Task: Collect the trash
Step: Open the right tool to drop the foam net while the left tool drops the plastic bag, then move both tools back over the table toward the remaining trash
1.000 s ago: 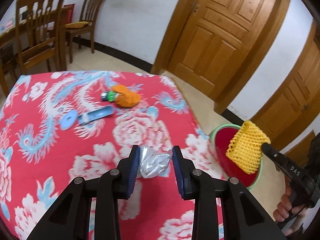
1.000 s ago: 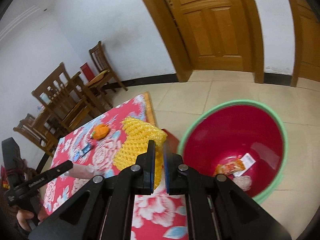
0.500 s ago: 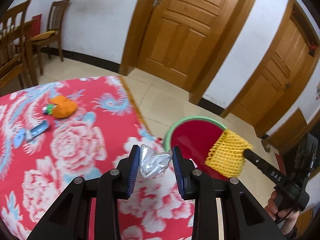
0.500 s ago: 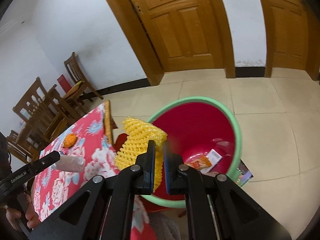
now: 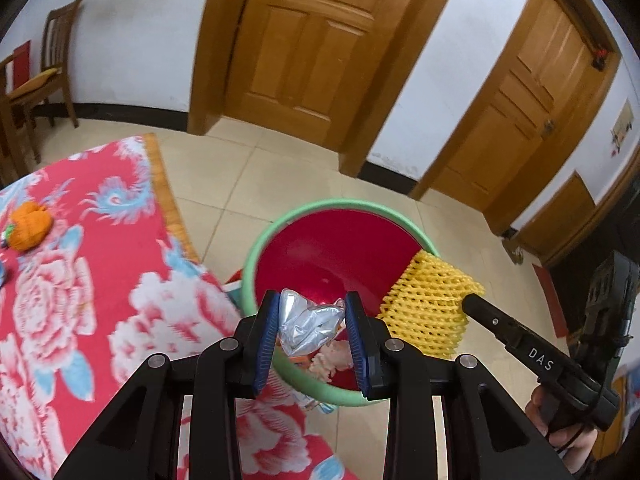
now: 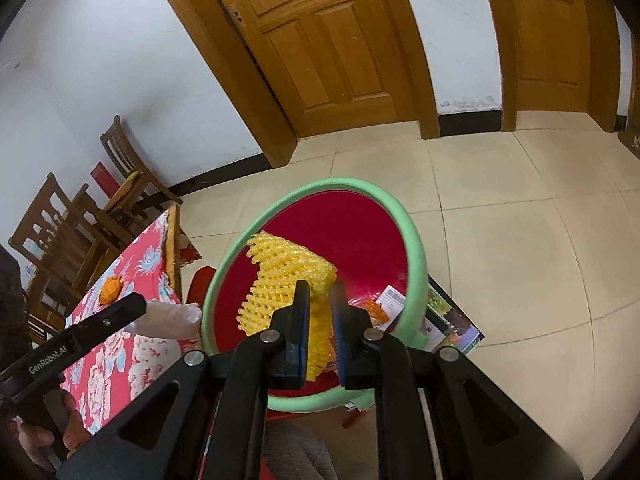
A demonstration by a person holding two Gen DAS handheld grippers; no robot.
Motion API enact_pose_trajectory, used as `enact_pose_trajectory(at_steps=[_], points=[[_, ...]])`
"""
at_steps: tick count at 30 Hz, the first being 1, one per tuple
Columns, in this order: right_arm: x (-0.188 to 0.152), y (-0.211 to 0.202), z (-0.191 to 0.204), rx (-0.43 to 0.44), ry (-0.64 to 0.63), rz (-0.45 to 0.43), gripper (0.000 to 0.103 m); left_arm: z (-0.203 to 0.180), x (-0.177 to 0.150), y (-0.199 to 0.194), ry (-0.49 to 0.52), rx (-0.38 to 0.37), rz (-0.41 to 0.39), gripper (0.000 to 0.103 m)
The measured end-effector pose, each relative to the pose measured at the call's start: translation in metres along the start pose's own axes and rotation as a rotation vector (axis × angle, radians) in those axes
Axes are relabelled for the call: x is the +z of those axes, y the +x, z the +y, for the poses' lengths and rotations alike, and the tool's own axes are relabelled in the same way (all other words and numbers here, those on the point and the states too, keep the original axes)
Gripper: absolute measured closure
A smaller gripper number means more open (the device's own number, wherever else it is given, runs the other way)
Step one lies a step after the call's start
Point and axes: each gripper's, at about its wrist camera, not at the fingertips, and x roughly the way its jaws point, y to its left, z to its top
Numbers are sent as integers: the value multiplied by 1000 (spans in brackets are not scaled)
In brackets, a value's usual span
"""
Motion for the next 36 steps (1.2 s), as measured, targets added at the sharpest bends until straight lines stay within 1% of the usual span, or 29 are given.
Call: enact_pose_trajectory(at_steps=[4, 5, 6, 8, 9, 10, 13, 19, 24, 29, 36], points=[[-1, 1, -8, -7, 21, 8, 88, -4, 0, 9, 13, 17, 18, 67], [-1, 2, -9, -7, 25, 8, 88, -5, 0, 12, 14, 23, 25, 64], [-1, 2, -10, -5, 28, 8, 86, -5, 0, 13, 13, 24, 29, 63], [-2, 1, -10, -4, 31, 8, 78, -6, 0, 14, 8, 23, 30, 60], [-2, 2, -11, -4, 27, 7, 76, -5, 0, 14, 7, 24, 32, 59], [-2, 2, -12, -4, 25, 5, 75, -5, 0, 14, 6, 27, 32, 56], [-2, 0, -11, 1, 23, 1, 75, -5, 0, 12, 7, 29, 27, 50], [-2, -6, 0, 9, 17, -8, 73, 1, -1, 0, -5, 31, 10, 50], [-1, -11, 14, 26, 0, -16, 71, 13, -2, -15, -26, 49, -12, 50], [-2, -10, 34, 57, -28, -10, 69, 33, -5, -33, -60, 89, -36, 50], [-6, -3, 71, 111, -87, 11, 67, 74, -8, -62, -113, 165, -74, 50]])
